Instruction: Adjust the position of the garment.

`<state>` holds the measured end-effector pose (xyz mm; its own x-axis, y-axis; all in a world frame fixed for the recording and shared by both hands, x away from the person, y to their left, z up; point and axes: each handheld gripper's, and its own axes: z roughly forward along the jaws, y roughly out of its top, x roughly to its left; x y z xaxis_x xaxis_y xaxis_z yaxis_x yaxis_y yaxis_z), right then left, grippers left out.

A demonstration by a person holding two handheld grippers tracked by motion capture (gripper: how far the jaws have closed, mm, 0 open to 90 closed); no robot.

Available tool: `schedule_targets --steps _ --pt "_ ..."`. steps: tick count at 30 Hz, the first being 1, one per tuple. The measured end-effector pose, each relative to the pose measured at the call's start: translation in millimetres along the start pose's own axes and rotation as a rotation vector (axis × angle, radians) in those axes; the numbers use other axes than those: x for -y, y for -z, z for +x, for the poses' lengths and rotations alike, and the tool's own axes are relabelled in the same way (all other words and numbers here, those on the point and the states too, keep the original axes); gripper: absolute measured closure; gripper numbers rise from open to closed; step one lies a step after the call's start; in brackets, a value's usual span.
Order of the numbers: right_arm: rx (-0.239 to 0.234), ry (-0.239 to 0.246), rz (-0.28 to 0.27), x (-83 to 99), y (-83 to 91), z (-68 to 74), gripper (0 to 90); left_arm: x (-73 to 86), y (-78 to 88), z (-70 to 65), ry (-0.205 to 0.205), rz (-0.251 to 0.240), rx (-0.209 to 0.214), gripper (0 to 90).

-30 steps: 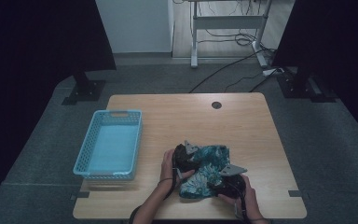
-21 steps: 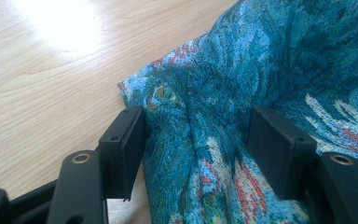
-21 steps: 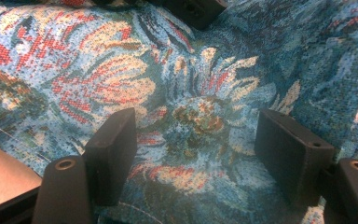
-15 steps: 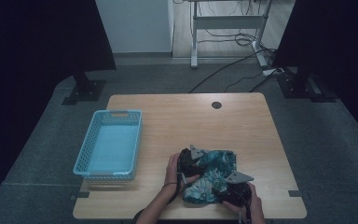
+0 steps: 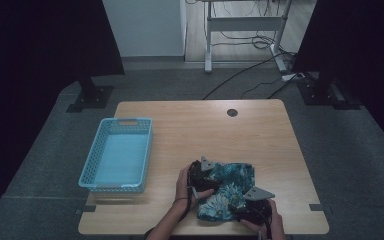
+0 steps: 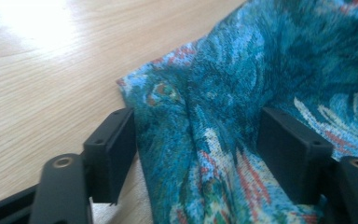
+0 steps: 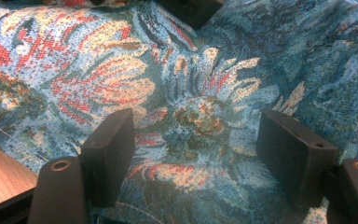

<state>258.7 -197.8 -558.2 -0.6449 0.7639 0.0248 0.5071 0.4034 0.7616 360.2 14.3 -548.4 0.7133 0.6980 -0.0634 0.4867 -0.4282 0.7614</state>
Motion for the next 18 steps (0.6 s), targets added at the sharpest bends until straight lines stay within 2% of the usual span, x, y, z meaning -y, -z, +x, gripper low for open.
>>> schedule_targets --steps 2,5,7,12,14,18 --pt "-0.006 -0.001 0.002 -0.6 -0.2 -0.5 25.8 0.1 6.5 2.1 0.019 -0.01 0.012 25.4" --pt "-0.023 -0.037 0.003 -2.5 -0.4 -0.9 21.6 1.1 18.5 5.9 0.048 -0.033 0.029 25.4" --pt "-0.017 -0.041 -0.015 -4.6 0.7 0.2 21.4 2.2 26.7 8.6 0.066 -0.048 0.04 25.7" --pt "-0.005 -0.019 -0.07 -10.5 10.3 4.5 21.4 7.1 41.4 12.5 0.085 -0.067 0.051 27.2" --pt "0.001 -0.015 -0.075 -10.5 12.7 5.8 21.5 8.5 44.2 13.5 0.082 -0.065 0.051 27.3" --pt "0.009 -0.011 -0.072 -7.2 16.3 6.6 21.5 13.1 49.4 15.7 0.101 -0.068 0.055 27.8"
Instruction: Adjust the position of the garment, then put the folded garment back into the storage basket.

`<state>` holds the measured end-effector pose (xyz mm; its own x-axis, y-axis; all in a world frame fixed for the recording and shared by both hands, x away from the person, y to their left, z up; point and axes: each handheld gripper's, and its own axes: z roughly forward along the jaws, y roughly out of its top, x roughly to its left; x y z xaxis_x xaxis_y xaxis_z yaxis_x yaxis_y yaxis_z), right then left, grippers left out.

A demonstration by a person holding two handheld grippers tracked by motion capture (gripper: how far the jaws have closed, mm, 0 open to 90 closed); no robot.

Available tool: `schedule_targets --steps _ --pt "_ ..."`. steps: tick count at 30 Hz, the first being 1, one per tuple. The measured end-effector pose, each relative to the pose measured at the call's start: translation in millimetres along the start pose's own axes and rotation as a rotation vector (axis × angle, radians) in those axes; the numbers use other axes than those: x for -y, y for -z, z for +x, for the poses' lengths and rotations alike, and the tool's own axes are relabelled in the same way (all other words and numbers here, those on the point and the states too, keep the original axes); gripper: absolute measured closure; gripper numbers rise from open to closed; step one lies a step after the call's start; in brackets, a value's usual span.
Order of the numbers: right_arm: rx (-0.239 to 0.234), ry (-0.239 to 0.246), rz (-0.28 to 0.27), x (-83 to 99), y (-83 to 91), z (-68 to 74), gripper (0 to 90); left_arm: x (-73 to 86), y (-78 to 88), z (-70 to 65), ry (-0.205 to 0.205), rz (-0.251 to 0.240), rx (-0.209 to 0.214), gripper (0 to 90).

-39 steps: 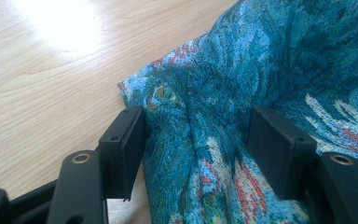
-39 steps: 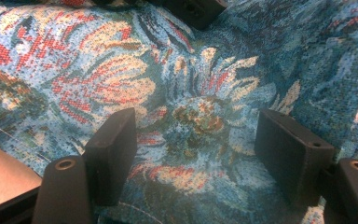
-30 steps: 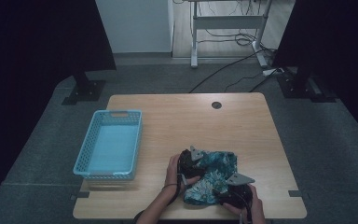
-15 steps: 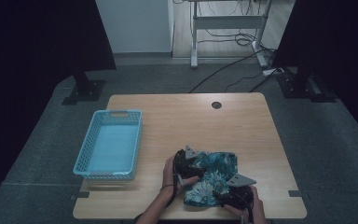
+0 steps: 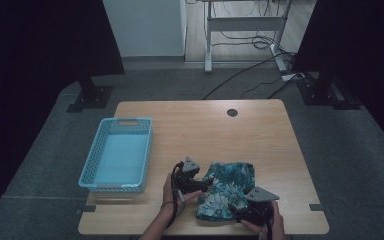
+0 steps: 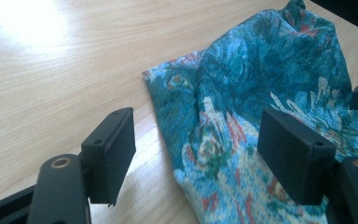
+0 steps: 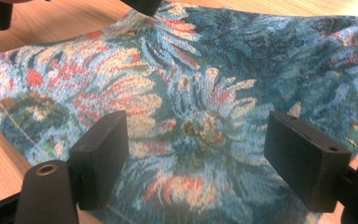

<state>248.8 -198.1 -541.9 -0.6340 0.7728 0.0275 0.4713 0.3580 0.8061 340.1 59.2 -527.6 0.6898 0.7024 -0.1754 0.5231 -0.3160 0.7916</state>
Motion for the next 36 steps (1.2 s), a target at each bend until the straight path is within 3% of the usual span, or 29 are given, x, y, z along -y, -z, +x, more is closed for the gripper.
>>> schedule_targets --steps 9,13,21,28,36 --pt "-0.002 0.003 -0.029 0.9 4.9 3.1 21.5 4.5 10.2 5.9 0.02 -0.007 -0.02 26.1" --pt "-0.004 0.016 -0.035 0.6 5.2 5.9 21.6 1.1 11.1 9.6 0.044 -0.014 -0.012 22.7" --pt "0.0 0.017 -0.029 2.8 5.8 6.6 21.6 -5.3 9.3 15.0 0.048 -0.015 0.007 20.3" --pt "0.005 0.016 -0.021 5.3 6.4 8.8 21.6 -12.9 1.4 25.2 0.067 -0.019 0.006 25.2" --pt "0.02 0.005 -0.02 8.8 10.1 9.7 21.5 -22.9 -20.3 34.6 0.078 -0.004 0.008 28.1"
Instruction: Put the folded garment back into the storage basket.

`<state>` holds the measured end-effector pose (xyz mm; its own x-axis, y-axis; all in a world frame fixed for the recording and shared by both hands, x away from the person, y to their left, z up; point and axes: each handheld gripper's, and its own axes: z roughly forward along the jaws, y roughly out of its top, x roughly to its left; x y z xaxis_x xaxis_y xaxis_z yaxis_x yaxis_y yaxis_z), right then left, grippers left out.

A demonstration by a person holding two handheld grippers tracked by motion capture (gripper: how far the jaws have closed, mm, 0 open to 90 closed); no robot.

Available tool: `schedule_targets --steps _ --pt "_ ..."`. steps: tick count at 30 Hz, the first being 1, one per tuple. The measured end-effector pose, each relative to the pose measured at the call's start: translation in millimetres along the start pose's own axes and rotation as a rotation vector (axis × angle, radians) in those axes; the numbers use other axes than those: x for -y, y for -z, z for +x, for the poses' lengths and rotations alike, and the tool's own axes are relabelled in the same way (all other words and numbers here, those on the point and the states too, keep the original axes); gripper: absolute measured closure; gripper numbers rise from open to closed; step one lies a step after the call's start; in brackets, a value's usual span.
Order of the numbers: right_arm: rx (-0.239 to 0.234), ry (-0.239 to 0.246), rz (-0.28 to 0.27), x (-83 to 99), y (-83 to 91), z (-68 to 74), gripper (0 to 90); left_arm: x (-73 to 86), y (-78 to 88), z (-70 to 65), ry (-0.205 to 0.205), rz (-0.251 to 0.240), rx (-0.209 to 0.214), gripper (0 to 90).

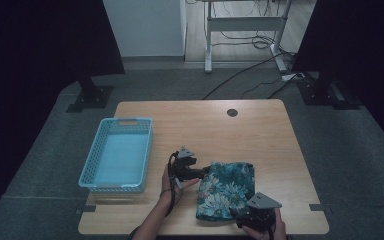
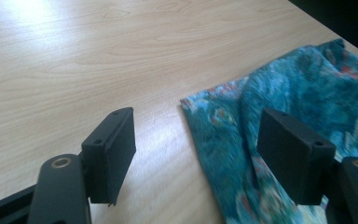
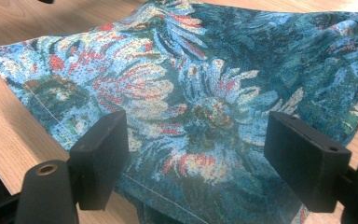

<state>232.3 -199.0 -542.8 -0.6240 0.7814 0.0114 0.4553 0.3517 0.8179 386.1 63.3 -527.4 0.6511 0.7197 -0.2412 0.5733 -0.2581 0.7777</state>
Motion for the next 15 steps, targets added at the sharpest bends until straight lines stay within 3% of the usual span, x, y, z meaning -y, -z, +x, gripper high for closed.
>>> schedule_targets --steps 5,15 --pt "0.001 -0.004 0.003 0.3 -0.1 0.4 21.6 -7.5 -14.4 -1.9 -0.025 0.026 -0.005 29.6" --pt "0.018 -0.025 -0.011 3.3 9.9 -4.9 21.5 -10.1 -33.7 4.4 -0.025 0.071 -0.037 30.4"
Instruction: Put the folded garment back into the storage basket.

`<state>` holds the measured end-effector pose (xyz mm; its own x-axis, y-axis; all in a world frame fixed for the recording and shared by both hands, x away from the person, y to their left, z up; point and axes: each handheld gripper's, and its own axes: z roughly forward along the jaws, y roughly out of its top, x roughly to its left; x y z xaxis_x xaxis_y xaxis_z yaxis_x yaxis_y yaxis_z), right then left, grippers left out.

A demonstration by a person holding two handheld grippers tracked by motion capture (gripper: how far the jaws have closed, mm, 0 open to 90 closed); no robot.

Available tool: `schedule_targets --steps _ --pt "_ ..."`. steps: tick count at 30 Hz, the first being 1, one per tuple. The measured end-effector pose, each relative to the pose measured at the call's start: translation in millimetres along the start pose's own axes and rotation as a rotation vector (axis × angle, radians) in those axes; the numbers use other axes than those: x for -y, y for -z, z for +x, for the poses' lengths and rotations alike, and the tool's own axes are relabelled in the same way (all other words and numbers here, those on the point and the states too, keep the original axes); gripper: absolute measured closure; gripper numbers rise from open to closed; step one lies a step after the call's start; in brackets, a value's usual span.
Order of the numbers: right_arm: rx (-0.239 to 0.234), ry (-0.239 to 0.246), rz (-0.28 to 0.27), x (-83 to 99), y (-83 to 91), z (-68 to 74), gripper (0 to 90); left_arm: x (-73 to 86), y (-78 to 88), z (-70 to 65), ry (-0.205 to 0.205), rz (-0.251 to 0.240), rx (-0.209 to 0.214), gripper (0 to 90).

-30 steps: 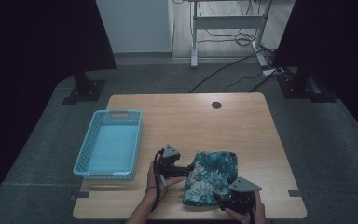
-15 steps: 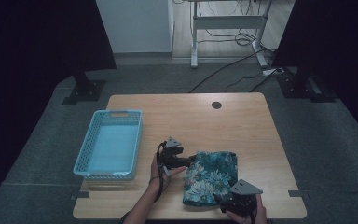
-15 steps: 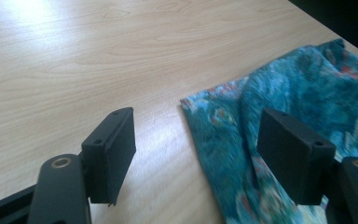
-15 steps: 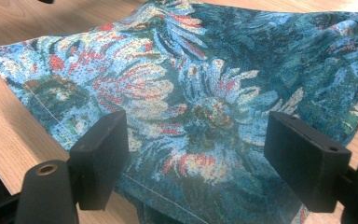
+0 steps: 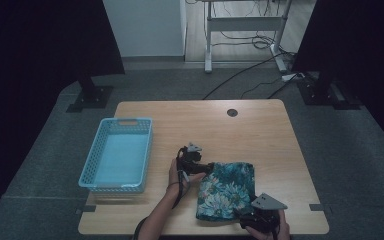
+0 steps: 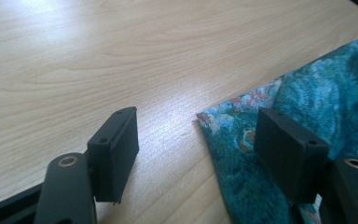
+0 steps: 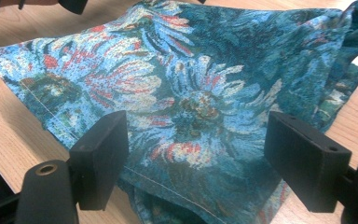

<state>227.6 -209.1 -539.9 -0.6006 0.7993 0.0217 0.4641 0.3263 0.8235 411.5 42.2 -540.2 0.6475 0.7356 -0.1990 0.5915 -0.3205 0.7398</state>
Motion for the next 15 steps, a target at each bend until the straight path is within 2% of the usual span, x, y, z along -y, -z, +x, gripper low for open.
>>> schedule_targets --steps 6,8,11,15 --pt "-0.002 0.001 0.002 0.0 -0.2 -0.3 21.6 -3.6 -10.2 -4.1 -0.018 0.013 0.031 29.1" --pt "-0.002 0.003 0.004 0.2 -0.4 0.0 21.6 -4.3 -13.7 -7.8 -0.037 0.027 0.037 29.1" --pt "-0.002 0.0 0.005 0.1 -0.4 -0.3 21.5 -4.0 -19.8 -13.8 -0.075 0.053 0.024 29.8" --pt "-0.001 -0.001 0.005 0.1 -0.3 -0.6 21.6 -4.6 -22.2 -16.8 -0.094 0.05 0.009 32.0"
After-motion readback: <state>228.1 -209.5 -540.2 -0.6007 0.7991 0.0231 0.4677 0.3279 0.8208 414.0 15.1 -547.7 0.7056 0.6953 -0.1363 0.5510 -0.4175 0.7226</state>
